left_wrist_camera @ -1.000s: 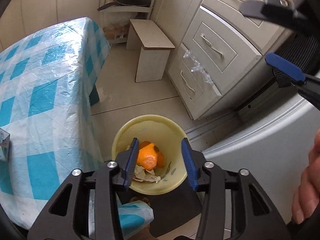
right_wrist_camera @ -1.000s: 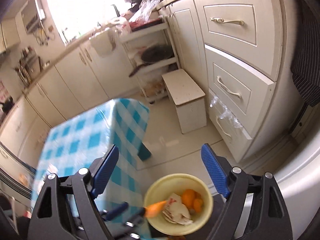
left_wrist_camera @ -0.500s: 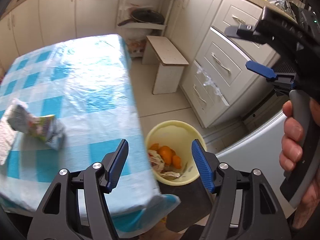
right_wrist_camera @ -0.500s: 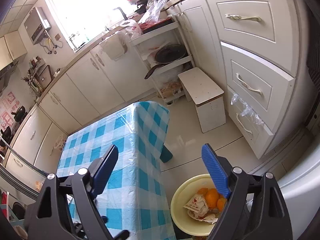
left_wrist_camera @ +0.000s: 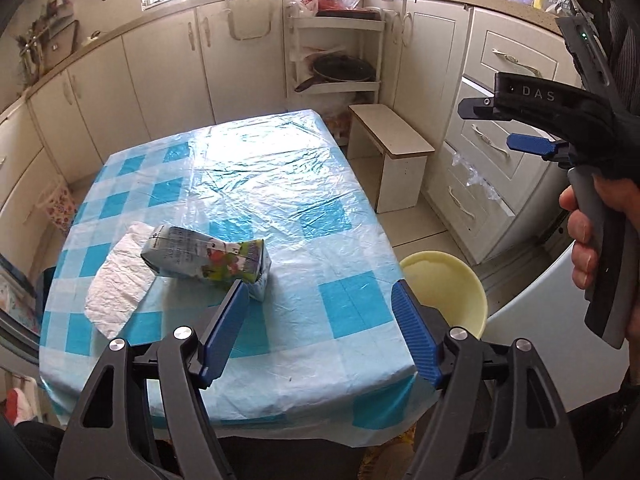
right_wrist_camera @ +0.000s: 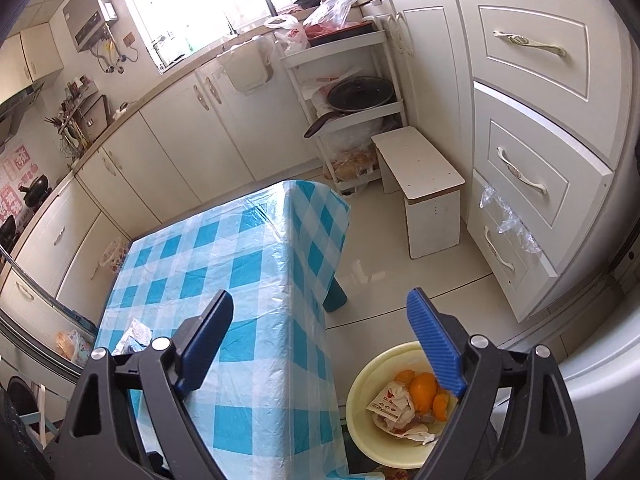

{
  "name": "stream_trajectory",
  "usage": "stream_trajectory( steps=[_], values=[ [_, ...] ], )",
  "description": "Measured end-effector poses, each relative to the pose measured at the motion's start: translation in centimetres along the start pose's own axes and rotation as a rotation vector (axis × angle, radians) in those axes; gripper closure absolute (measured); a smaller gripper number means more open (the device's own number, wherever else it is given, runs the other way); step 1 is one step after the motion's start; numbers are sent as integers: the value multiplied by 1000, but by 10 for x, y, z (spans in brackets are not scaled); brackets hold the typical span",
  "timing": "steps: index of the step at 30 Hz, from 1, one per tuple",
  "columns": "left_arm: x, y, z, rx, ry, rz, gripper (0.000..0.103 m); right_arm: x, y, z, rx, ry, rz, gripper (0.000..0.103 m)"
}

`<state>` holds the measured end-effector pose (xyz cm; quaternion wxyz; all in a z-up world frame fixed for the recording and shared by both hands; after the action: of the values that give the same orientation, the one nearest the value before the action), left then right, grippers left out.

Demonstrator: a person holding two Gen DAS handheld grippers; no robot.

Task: Collect trash
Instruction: 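Move both tools back over the table toward the carton and flat tissue, then grasp the flat white tissue with the left tool while the right tool grasps the juice carton, then carry the tissue and juice carton with both tools over the yellow bucket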

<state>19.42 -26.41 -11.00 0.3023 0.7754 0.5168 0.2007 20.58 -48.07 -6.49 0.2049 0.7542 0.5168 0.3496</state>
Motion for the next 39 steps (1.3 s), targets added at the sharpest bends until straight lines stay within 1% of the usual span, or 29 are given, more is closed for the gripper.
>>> stream_trajectory(
  steps=[3, 4, 6, 7, 9, 11, 12, 14, 18, 21, 23, 25, 26, 27, 28, 29, 30, 31, 32, 34, 36, 37, 39],
  values=[
    [20, 0, -5, -13, 27, -14, 32, 8, -1, 5, 12, 6, -15, 17],
    [31, 1, -7, -19, 41, -30, 30, 13, -2, 7, 18, 13, -23, 17],
    [62, 0, -8, -26, 83, -78, 27, 28, -4, 13, 30, 32, -56, 17],
    [83, -2, -6, -21, 118, -108, 27, 39, -7, 17, 40, 44, -84, 17],
    [120, -8, 2, 5, 172, -158, 27, 61, -15, 26, 65, 75, -144, 17],
    [152, -15, 12, 40, 206, -188, 26, 91, -25, 37, 103, 119, -222, 17],
    [165, -19, 20, 66, 225, -187, 26, 110, -32, 41, 115, 152, -278, 17],
    [188, -26, 31, 91, 259, -203, 26, 143, -47, 48, 132, 200, -397, 16],
    [212, -30, 55, 134, 267, -211, 26, 195, -85, 63, 148, 209, -648, 15],
    [218, -29, 71, 151, 268, -186, 26, 220, -113, 82, 180, 149, -822, 15],
    [217, -28, 80, 162, 259, -176, 26, 227, -126, 91, 180, 113, -894, 15],
    [217, -27, 89, 173, 253, -166, 26, 231, -134, 103, 196, 91, -940, 15],
    [216, -27, 94, 177, 253, -159, 26, 232, -137, 106, 204, 95, -947, 17],
    [216, -28, 98, 183, 250, -153, 26, 232, -139, 109, 220, 109, -939, 33],
    [217, -28, 103, 190, 252, -151, 26, 231, -140, 114, 257, 125, -917, 50],
    [217, -29, 106, 194, 253, -153, 27, 229, -139, 116, 279, 136, -891, 57],
    [216, -29, 107, 189, 239, -160, 31, 228, -138, 117, 283, 146, -870, 73],
    [216, -29, 107, 186, 222, -170, 43, 226, -135, 116, 289, 151, -844, 73],
    [215, -27, 106, 185, 205, -175, 52, 222, -131, 114, 299, 178, -802, 73],
    [213, -25, 104, 186, 195, -171, 90, 215, -123, 108, 310, 229, -716, 73],
    [211, -26, 101, 182, 171, -187, 99, 206, -114, 101, 307, 258, -647, 73],
    [210, -25, 98, 174, 158, -194, 100, 198, -107, 96, 305, 274, -601, 73],
    [204, -22, 87, 145, 125, -194, 100, 182, -96, 85, 290, 274, -543, 73]
  ],
)
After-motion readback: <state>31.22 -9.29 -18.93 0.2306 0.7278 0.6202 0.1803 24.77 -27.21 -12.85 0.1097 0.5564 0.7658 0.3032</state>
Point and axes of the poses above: each gripper's, at about its wrist camera, not at the fingertips, and z roughly the way its jaws point, x to its left, y to its top, the point moved 4 cm from there along z, roughly the way its jaws point, and after that the axes turned 2 degrees about -x, right-handed, at the moved point
